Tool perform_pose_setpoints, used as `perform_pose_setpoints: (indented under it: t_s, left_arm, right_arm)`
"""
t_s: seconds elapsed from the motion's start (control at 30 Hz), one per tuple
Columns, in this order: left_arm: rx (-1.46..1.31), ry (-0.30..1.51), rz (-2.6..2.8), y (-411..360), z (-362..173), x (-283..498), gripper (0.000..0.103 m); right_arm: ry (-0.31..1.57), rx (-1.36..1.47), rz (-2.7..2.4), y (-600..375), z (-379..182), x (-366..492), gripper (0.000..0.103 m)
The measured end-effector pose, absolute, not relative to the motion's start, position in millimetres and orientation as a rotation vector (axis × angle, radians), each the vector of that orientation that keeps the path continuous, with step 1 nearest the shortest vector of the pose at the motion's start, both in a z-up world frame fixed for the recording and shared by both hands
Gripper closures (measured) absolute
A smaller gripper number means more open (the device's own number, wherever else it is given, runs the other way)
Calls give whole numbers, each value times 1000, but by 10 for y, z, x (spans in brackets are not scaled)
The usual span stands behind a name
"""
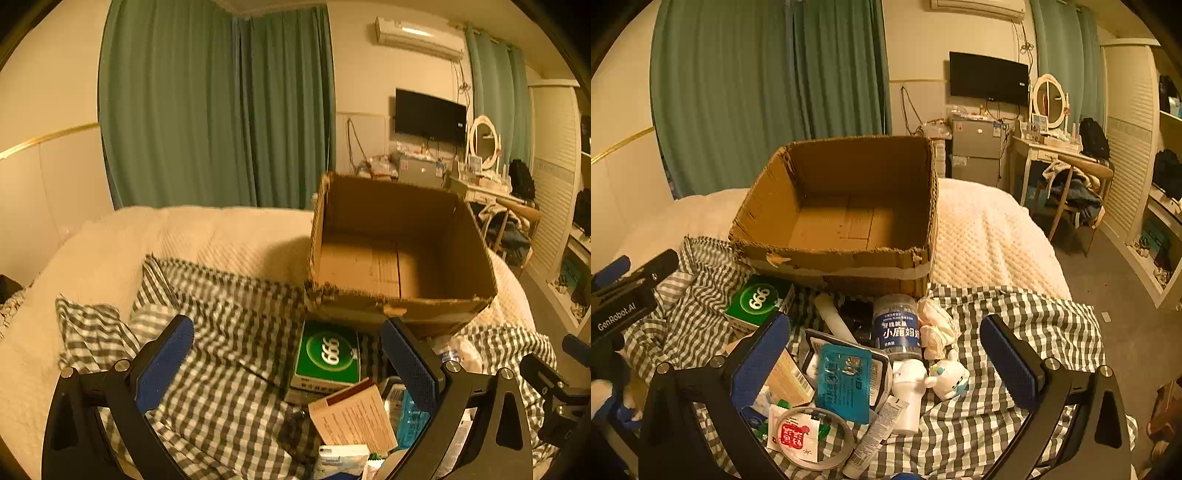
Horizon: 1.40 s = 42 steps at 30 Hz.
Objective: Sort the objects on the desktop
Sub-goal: 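Reach the left gripper to the cream red-labelled box while the right reaches the teal blister card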
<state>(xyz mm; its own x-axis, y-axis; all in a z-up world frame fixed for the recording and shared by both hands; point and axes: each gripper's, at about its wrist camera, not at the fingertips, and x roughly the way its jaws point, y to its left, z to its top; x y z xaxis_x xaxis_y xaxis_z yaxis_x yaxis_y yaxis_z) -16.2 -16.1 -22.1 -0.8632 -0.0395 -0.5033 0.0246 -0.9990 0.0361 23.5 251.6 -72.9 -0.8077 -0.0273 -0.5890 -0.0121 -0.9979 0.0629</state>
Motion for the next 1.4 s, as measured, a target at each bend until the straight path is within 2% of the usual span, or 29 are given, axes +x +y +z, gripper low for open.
perform_pose_setpoints:
  t_s: [0.73,1.1,1.3,1.4]
  left_arm:
    - [1234,-77,-2935,59,-956,-542,0]
    - [1436,45,-2854,165,-1343,-655,0]
    - [1474,84,-2824,192,-1404,-768,0]
    - [1497,92,-2812,228,-1450,-815,0]
  right_arm:
    - [-104,1189,-2869,2654,-1296,-115,0]
    - [-115,1340,-2721,2489,-1738,-256,1]
    - [-109,1387,-2658,2397,-1877,-301,10]
    - [-112,1403,-2632,2372,-1927,-313,22]
